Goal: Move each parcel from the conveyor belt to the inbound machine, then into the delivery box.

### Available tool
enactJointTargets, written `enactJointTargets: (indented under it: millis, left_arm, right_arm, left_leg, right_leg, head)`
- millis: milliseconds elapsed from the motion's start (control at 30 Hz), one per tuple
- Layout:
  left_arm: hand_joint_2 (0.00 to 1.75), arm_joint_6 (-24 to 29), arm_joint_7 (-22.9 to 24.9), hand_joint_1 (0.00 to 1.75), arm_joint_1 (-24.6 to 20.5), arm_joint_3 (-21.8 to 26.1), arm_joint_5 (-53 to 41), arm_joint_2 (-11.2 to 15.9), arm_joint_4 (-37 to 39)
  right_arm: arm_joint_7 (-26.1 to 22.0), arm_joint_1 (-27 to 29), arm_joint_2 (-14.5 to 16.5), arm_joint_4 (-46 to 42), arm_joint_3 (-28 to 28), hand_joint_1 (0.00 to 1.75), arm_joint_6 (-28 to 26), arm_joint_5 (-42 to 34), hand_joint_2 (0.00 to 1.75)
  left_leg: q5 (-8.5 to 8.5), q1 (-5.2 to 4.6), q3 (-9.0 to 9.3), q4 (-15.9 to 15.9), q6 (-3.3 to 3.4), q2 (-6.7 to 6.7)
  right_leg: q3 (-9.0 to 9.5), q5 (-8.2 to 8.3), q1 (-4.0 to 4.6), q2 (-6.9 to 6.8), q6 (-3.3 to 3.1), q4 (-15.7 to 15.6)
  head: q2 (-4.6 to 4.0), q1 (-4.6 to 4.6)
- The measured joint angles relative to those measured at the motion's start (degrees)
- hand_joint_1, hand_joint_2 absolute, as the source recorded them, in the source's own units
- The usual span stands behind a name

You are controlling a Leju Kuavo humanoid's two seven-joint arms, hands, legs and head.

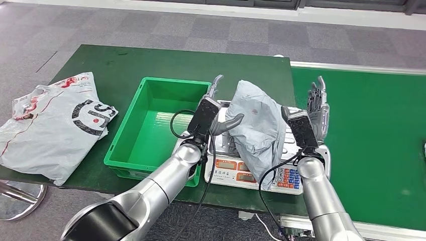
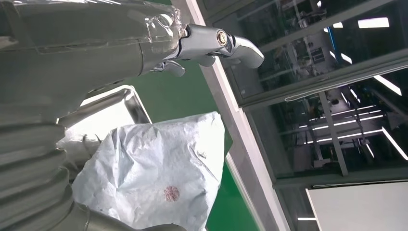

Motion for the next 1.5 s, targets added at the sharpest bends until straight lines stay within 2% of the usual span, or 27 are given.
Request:
enactJointTargets:
  millis: [200, 700, 867, 1033, 1133, 1267, 1367, 1500]
  left_arm:
    - [1.75, 0.09, -1.64, 0.00, -0.01, -0.79, -2.21, 0.00, -0.01]
    - [1.75, 0.09, -1.78, 0.00, -0.01, -1.03, -2.59, 0.00, -0.15]
    - [1.75, -0.16, -1.17, 0.00, -0.02, -2.88, -9.31, -0.01, -0.05]
    - [1.75, -2.35, 4.84, 0.00, -0.04, -9.95, -19.33, -0.02, 0.96]
    - [1.75, -6.30, 10.16, 0.00, -0.52, -17.27, -22.75, -0.02, 1.86]
    - [1.75, -14.29, 17.17, 0.00, -3.25, -28.86, -31.38, 0.10, 5.60]
    - [1.75, -15.14, 18.57, 0.00, -4.96, -34.44, -34.85, 0.15, 8.33]
    - [1.75, -15.40, 19.25, 0.00, -6.36, -37.41, -36.81, 0.15, 10.23]
  right_arm:
    - [-2.59, 0.29, -0.63, -1.44, -2.43, 0.00, -2.49, -1.70, 1.75]
    - [-2.73, 0.80, -1.36, -2.77, -4.01, 0.00, -2.85, -1.78, 1.75]
    - [-1.91, 1.01, -2.00, -2.83, -5.25, 0.00, -4.37, -3.98, 1.75]
    - [-2.02, 0.78, -4.39, -0.72, -9.52, 0.00, -2.22, -9.00, 1.75]
    - [-1.48, 0.98, -5.83, -0.14, -12.78, 0.00, 0.43, -10.45, 1.75]
    - [0.07, 3.42, -8.28, -0.73, -14.37, 0.00, 8.44, -13.13, 1.75]
    - [-0.28, 4.59, -9.42, -0.90, -14.25, 0.00, 10.41, -15.29, 1.75]
    - [-0.57, 3.88, -10.46, -0.60, -13.49, 0.00, 10.69, -17.81, 1.75]
  left_leg:
    - [0.00, 0.00, -0.01, 0.00, 0.00, -0.01]
    - [-0.01, -0.01, 0.00, 0.00, 0.00, 0.01]
    - [-0.01, -0.02, -0.02, 0.01, 0.00, -0.06]
    - [-0.05, -0.08, -0.04, 0.02, 0.06, -0.08]
    - [-0.06, -0.12, -0.04, 0.03, 0.09, -0.09]
    - [-0.09, -0.11, -0.05, 0.01, 0.11, -0.09]
    - [-0.12, -0.10, -0.05, 0.00, 0.11, -0.04]
    - [-0.10, -0.06, -0.02, -0.01, 0.10, -0.04]
  right_leg:
    - [-0.01, 0.00, 0.00, 0.00, 0.00, 0.00]
    - [-0.01, 0.00, -0.01, 0.03, 0.00, 0.00]
    - [-0.02, -0.01, -0.02, -0.04, 0.01, 0.00]
    - [0.00, -0.01, -0.09, -0.06, 0.02, -0.02]
    - [0.00, -0.01, -0.12, -0.07, 0.02, -0.03]
    - [0.04, -0.02, -0.10, -0.10, 0.03, -0.03]
    - [0.02, -0.02, -0.10, -0.07, 0.03, -0.02]
    - [0.06, -0.02, -0.06, -0.07, 0.03, -0.02]
  head:
    - [0.00, 0.00]
    - [0.00, 0.00]
    - [0.00, 0.00]
    - [0.00, 0.00]
    - [0.00, 0.00]
    - [0.00, 0.01]
    - [0.00, -0.01]
    - [0.00, 0.00]
